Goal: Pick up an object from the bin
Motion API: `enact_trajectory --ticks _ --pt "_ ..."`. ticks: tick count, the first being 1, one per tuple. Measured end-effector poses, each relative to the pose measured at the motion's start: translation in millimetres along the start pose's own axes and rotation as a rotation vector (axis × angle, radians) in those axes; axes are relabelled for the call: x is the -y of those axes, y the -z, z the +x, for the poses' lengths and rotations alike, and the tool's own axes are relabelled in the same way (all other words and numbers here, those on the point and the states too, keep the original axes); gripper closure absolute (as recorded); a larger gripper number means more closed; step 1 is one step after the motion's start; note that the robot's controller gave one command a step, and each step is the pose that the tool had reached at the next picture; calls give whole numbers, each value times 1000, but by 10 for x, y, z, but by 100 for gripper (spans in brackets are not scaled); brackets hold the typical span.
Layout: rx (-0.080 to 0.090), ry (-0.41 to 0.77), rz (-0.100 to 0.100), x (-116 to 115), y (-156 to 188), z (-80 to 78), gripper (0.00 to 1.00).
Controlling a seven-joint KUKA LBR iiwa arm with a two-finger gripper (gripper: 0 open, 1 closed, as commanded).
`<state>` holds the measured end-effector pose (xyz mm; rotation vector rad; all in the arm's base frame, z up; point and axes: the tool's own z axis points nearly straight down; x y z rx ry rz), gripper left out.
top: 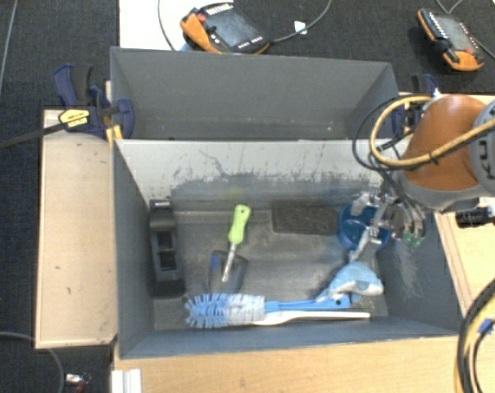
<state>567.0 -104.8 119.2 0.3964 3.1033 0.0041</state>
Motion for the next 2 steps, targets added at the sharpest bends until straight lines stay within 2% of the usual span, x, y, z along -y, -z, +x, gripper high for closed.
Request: enact_trajectory --ticks 1,2 --pt "-10 3 4 -5 -396 288 0" --pt "4 -312 1 -176 -470 58 0"
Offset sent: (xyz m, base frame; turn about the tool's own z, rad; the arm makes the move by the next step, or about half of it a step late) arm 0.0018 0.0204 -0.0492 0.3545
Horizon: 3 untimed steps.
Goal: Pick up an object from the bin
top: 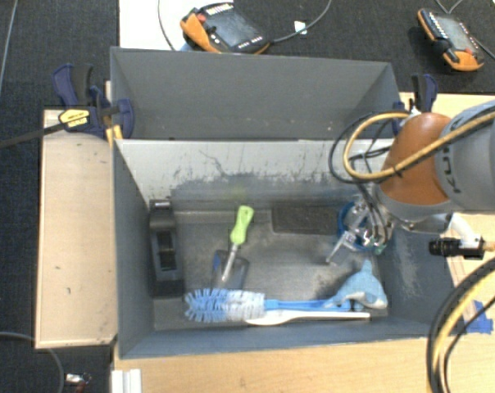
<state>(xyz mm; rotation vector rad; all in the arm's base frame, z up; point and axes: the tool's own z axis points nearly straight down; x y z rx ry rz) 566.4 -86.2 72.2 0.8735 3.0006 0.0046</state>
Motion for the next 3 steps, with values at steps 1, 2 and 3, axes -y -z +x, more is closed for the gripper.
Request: enact_trajectory --ticks 1,2,3 --pt "-6 -79 6 -152 37 56 100" --pt "-6 -77 6 -152 38 56 100" --pt "1 -47 3 -233 395 102 100"
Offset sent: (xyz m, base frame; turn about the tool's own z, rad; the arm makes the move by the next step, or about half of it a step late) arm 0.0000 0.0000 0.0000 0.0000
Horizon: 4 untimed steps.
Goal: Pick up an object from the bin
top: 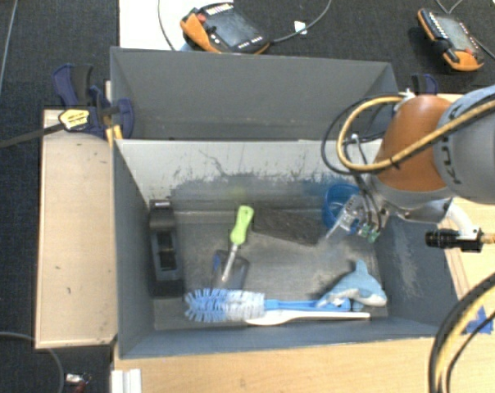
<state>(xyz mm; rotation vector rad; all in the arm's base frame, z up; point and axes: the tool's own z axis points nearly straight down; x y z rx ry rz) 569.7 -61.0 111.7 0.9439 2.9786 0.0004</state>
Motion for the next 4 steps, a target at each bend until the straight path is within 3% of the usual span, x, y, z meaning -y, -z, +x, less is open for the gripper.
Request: enact_trajectory --ticks 1,2,4 --pt "-1 -17 2 56 2 -18 100" --pt "5 10 -1 -88 80 -134 100" --pt "0 9 3 -32 -58 -77 100"
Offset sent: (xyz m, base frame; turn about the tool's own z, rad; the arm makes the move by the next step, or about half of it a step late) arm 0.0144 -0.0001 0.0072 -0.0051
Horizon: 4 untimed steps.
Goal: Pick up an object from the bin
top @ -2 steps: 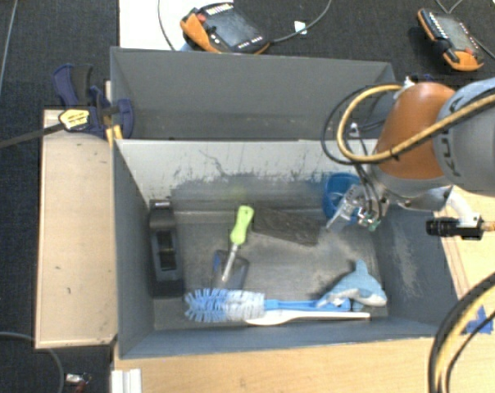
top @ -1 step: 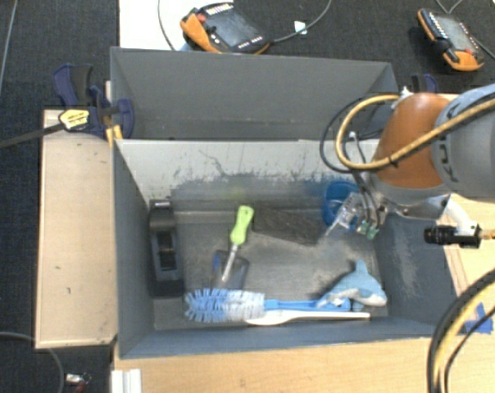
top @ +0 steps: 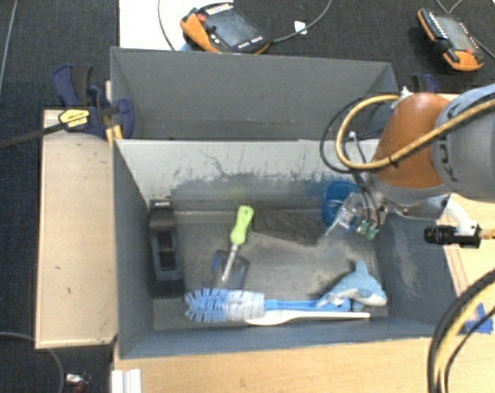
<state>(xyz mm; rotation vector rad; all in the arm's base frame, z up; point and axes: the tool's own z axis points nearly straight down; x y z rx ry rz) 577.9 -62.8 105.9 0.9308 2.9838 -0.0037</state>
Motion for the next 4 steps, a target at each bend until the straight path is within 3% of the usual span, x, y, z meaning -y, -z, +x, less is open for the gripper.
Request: enact_trajectory --ticks 1,2,3,4 --pt "6 23 -1 -35 240 -30 100" --pt "8 1 -3 99 584 42 100" --pt "5 23 -3 -298 186 20 100" --pt "18 39 -4 216 797 60 100"
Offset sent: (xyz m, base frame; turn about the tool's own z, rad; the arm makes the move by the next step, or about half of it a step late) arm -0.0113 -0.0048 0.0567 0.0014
